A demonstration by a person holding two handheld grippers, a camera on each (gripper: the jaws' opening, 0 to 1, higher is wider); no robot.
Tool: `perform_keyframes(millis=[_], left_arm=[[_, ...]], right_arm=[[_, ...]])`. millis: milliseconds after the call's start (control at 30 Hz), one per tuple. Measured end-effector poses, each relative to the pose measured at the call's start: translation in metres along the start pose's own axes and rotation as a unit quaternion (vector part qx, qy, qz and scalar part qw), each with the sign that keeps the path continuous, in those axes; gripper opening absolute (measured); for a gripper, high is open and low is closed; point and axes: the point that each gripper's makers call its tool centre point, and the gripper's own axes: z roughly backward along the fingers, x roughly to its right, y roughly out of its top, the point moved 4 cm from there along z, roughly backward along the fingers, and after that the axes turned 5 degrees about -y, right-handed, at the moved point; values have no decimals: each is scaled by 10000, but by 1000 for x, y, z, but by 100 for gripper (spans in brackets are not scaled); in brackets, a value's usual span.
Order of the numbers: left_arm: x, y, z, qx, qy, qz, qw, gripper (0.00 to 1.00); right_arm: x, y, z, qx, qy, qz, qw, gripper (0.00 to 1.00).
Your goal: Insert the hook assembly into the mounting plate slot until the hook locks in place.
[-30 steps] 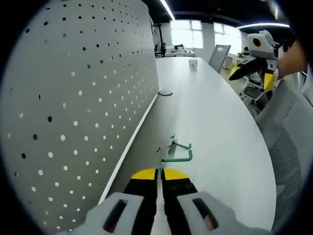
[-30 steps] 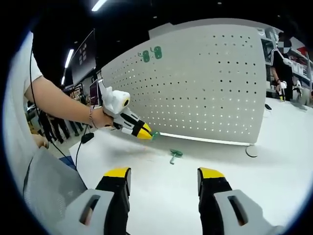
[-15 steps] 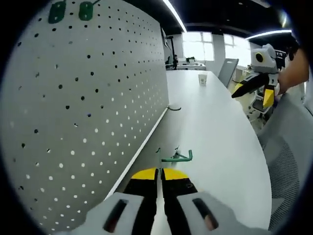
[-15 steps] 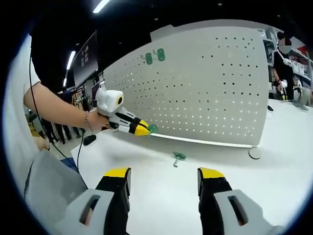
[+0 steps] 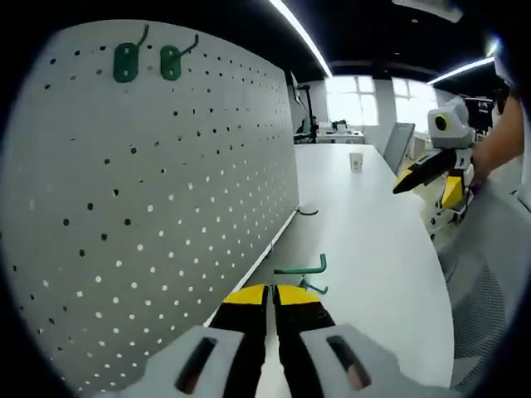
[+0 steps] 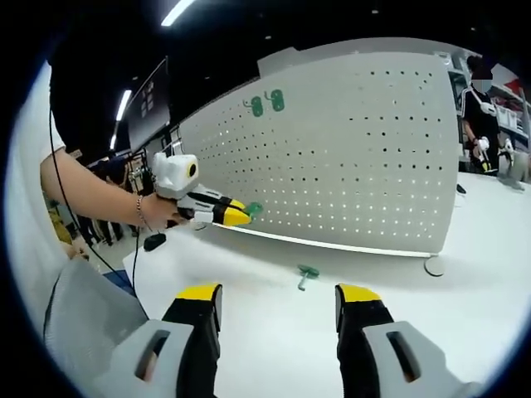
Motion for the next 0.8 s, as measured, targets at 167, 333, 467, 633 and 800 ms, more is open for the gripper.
perform_keyframes(millis=[167,333,467,633,800], left_arm=[[3,5,9,227,166,143,9995,3],[8,13,18,523,308,302,9977,3],[11,20,25,743,382,371,9958,3],[16,31,36,956,413,408,9937,3],[21,39,44,1096,425,367,9924,3]], right_arm=[[-1,1,0,20,28,1,10000,53],[-3,5,1,59,51,-10,10000,53],[-4,8,1,134,69,-27,9999,53],[-7,13,2,204,118,-6,9997,53],[-8,14,3,271,135,-33,9995,53]])
